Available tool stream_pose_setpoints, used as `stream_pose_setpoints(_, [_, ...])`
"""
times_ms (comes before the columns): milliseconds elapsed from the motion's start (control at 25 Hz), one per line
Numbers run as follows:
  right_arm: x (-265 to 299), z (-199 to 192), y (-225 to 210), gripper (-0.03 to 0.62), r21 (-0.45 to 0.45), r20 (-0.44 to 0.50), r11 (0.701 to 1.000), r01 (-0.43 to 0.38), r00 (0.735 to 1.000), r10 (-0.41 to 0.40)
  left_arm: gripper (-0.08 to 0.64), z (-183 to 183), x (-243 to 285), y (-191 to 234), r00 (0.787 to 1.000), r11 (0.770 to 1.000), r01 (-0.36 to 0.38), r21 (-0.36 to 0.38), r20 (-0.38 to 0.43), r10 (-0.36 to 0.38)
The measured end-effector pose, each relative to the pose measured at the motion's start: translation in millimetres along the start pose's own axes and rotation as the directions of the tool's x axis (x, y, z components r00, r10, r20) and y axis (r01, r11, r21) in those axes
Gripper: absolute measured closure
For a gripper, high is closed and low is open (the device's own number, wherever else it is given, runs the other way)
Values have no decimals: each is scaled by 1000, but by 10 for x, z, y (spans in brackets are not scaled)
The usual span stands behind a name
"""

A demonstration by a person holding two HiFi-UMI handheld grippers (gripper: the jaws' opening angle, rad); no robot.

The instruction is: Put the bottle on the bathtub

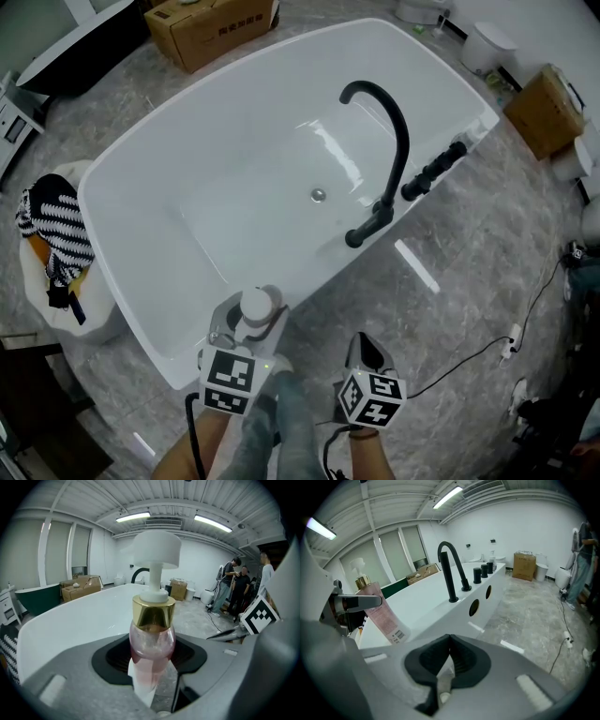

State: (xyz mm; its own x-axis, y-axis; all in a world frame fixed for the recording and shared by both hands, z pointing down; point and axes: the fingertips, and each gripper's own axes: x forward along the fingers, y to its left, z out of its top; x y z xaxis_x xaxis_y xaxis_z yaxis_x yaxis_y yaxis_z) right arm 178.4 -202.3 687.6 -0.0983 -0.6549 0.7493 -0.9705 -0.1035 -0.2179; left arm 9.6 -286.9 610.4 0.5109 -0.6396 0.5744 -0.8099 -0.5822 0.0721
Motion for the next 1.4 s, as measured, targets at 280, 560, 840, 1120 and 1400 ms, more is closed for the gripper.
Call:
stream_pose_setpoints(280, [6,-26,-26,589,3,-4,1000,-1,1000,1,331,-11,-3,-11,1000,1000,7,9,3,-7])
stream_pose_setpoints(560, [10,-65,-32,589,1,-10,1000,-3,1000,3,331,-10,-17,-34,1000,999,10,38,14,-11])
stream_pose_setpoints(840, [13,-105,-67,589,0,-18,1000,0,1000,0,330,-22,-18,-37,1000,999,9,40,28,-10])
stream_pose_setpoints(1120, [10,-119,-81,589,-5,-18,1000,1,1000,-1,330,-30,-24,-45,999,999,14,50,39,-16])
stream_pose_setpoints(1400, [23,-152,-52,589,-10,-23,1000,-4,1000,4,330,-34,-38,-50,999,998,14,55,51,-17])
